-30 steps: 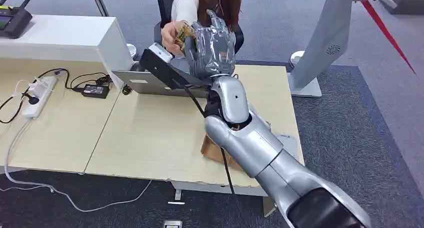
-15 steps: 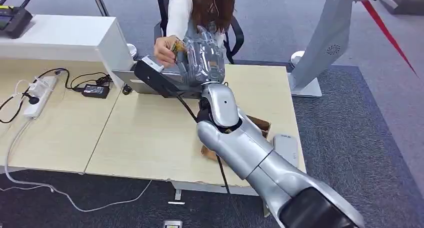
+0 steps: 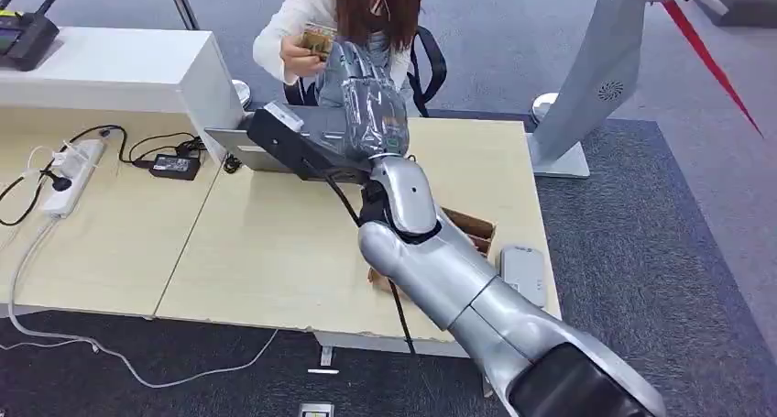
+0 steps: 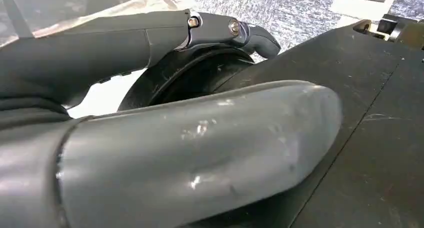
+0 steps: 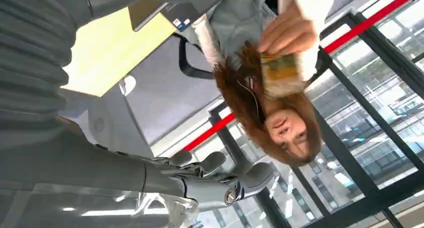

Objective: Pass the card to the sensor for recognition and then transmit it.

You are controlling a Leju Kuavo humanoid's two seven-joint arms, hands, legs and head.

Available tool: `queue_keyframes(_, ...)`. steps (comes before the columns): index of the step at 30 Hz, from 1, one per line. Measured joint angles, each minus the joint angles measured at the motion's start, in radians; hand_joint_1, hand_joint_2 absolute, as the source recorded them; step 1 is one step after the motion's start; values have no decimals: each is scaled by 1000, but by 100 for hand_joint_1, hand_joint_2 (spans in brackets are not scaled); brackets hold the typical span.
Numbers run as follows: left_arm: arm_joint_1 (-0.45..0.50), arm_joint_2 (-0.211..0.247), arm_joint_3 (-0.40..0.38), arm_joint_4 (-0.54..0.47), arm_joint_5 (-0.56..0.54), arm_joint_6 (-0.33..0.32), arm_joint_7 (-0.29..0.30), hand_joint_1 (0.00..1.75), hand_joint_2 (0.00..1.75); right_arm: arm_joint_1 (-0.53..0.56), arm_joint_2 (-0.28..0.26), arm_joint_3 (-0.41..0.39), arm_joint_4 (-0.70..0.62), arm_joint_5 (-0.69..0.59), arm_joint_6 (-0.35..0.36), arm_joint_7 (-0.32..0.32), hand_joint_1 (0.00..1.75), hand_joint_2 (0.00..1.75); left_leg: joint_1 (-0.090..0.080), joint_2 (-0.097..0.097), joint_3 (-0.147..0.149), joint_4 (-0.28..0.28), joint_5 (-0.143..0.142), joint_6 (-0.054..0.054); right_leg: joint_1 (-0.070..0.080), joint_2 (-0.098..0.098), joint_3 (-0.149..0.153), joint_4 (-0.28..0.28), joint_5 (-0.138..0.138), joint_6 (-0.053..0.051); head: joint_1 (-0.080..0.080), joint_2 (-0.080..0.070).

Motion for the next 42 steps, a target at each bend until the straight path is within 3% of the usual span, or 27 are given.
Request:
queue_keyframes(6, 2, 0, 1, 0, 14, 8, 3, 0, 0, 85, -50, -12, -158, -19, -2, -3, 0, 0, 0, 0, 0, 0, 0, 0, 0, 0, 0, 0, 0, 0, 0, 0)
queue_keyframes(7, 3, 0, 1, 0, 16, 9, 4, 0, 0, 103, -64, -13, -188, -18, -2, -2, 0, 175, 0, 0, 0, 0, 0, 0, 0, 0, 0, 0, 0, 0, 0, 0)
queue_keyframes(13, 4, 1, 1, 0, 19, 15, 5, 0, 0, 193, -145, -44, -338, -30, -21, 1, 0, 175, 0, 1, 1, 0, 0, 0, 0, 1, 0, 0, 0, 0, 0, 0)
queue_keyframes(22, 5, 2, 1, 0, 14, 24, 10, 0, 0, 310, -263, -88, -450, 7, -21, 1, 0, 175, 0, 2, 1, 0, 0, 0, 0, 2, 0, 0, 0, 0, 0, 0)
queue_keyframes(35, 5, 2, 2, 0, 17, 33, 10, 0, 0, 359, -312, -96, -468, 36, -17, 2, 0, 175, 0, 2, 1, 0, 0, 0, 0, 2, 0, 0, 0, 0, 0, 0)
queue_keyframes(42, 6, 2, 4, 0, 37, 39, 7, 0, 0, 398, -326, -112, -469, 105, 3, 43, 0, 175, 0, 1, 1, 0, 0, 0, 0, 2, 0, 0, 0, 0, 0, 0)
